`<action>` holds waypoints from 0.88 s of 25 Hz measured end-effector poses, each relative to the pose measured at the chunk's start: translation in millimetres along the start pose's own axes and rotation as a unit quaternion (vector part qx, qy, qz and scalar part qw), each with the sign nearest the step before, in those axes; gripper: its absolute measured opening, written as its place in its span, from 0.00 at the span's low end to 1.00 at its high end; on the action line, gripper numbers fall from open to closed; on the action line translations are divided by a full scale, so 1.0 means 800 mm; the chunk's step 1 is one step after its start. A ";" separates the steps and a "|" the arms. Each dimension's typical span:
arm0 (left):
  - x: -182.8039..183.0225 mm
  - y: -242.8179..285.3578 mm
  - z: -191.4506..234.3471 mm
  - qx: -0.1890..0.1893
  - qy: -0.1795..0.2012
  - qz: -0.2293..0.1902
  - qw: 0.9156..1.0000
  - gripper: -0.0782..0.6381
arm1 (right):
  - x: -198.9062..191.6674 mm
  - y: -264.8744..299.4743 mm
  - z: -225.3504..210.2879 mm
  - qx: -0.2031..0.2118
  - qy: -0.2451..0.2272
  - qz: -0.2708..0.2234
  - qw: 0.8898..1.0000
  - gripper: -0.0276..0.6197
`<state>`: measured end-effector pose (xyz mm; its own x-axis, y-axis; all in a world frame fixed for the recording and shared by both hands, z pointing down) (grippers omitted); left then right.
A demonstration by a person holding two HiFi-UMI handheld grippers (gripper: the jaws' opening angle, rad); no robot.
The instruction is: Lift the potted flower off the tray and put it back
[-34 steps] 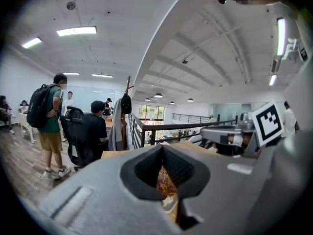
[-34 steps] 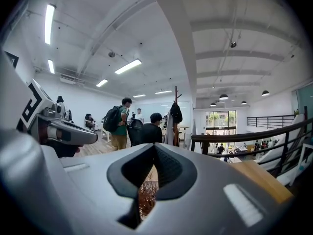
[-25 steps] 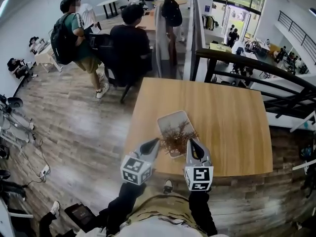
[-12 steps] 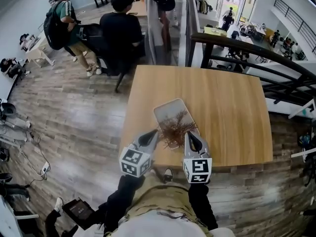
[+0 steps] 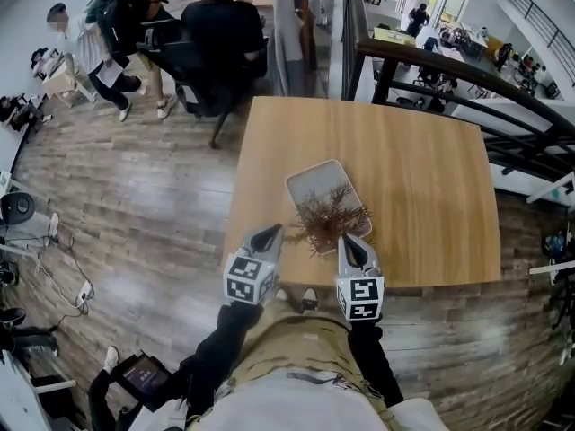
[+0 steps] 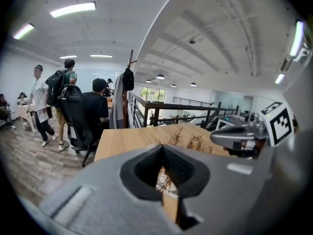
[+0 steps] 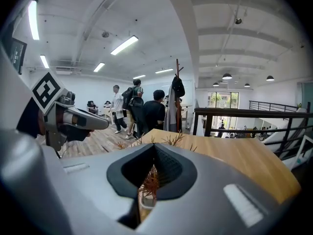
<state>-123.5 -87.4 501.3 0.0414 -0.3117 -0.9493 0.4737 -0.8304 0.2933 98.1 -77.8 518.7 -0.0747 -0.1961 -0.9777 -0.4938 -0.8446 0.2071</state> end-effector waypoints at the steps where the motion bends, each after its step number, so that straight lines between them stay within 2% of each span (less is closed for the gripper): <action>1: -0.006 0.000 0.003 0.000 0.000 0.006 1.000 0.11 | -0.006 0.001 0.003 0.001 0.001 0.006 1.000 0.05; 8: -0.064 0.001 0.015 -0.004 -0.022 0.067 0.997 0.11 | -0.067 -0.004 0.013 0.010 0.005 0.068 0.998 0.05; 13: -0.102 0.004 0.014 -0.017 -0.022 0.100 0.995 0.11 | -0.122 -0.004 0.018 0.016 0.022 0.117 0.993 0.05; 18: -0.130 0.003 0.010 -0.028 -0.021 0.129 0.991 0.11 | -0.151 0.003 0.029 0.027 0.023 0.131 0.991 0.05; 22: -0.146 0.003 0.007 -0.038 -0.019 0.138 0.990 0.11 | -0.172 0.008 0.038 0.021 0.023 0.136 0.990 0.05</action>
<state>-132.3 -55.4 613.1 0.1463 -0.5392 -0.8293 0.5137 -0.6751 0.5296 79.1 -40.9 653.5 -0.1698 -0.4369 -0.8833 -0.4967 -0.7363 0.4596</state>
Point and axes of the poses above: the fingertips, and each gripper's own axes: y forward along the fingers, z to its left, x out of its top, the point moved 9 cm from there along -y, backward along the fingers, and after that the axes turned 9 degrees about -z, right-handed, at the moved point
